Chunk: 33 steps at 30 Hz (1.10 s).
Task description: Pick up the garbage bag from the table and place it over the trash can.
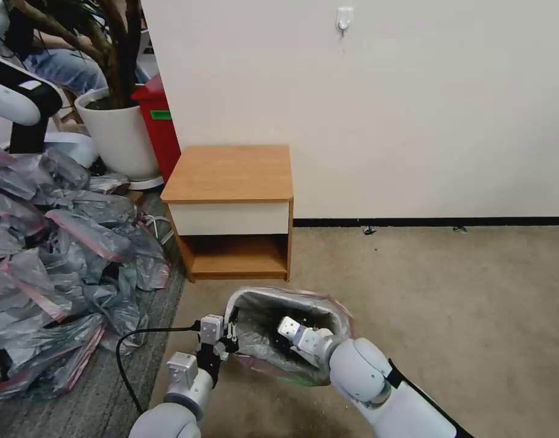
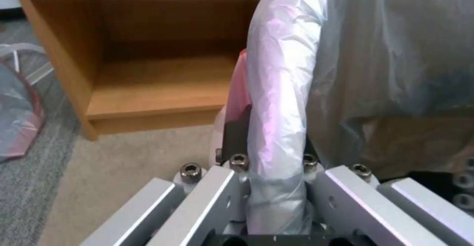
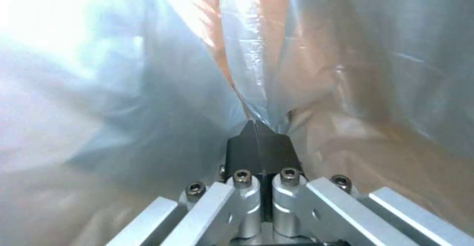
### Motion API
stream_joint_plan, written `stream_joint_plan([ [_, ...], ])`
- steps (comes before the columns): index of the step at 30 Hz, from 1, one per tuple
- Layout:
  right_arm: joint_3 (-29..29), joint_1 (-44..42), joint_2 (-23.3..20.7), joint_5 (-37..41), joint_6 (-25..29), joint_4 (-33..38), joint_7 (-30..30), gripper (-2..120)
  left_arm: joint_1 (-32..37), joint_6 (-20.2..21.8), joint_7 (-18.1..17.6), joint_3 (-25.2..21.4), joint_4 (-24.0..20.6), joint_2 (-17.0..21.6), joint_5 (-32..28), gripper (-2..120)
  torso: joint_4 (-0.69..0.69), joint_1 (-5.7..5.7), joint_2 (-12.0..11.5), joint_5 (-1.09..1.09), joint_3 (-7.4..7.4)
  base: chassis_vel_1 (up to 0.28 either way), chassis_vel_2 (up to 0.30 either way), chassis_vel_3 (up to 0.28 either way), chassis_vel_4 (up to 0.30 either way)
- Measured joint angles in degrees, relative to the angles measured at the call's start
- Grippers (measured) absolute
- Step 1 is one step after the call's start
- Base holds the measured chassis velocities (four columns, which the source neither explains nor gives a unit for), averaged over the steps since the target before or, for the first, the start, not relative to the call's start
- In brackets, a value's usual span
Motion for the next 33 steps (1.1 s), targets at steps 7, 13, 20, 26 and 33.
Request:
stream_joint_plan([
  [7,2.3,-2.0,-2.6,2.5,2.1,5.3,0.8,0,-1.4,0.9,-1.9,-0.7,1.0,0.3,-3.8,2,0.00,0.00,0.0,0.00,0.00,0.000,0.000,0.000,0.000],
  [13,6.7,-4.8,-6.1,8.5,4.7,12.0,2.0,0,-2.9,3.0,-5.2,-0.8,1.6,1.2,-9.9,2,-0.01,0.00,0.0,0.01,0.00,0.000,0.000,0.000,0.000],
  [20,13.4,-9.4,-9.6,20.5,7.8,21.0,6.7,0,-4.6,5.2,-9.1,-0.8,2.1,1.9,-17.8,2,-0.01,0.00,0.0,0.00,0.00,0.000,0.000,0.000,0.000],
  [26,21.7,-14.4,-6.7,25.9,14.3,24.7,16.0,3,-4.9,11.1,-15.4,-0.2,-1.1,2.5,-29.7,2,-0.01,0.00,0.0,0.00,0.00,0.000,0.000,0.000,0.000],
  [33,29.0,-22.5,0.7,29.4,26.4,26.3,23.0,28,-6.5,20.6,-26.0,-0.2,-3.6,3.8,-44.5,2,-0.02,0.00,0.0,0.00,0.00,0.000,0.000,0.000,0.000],
])
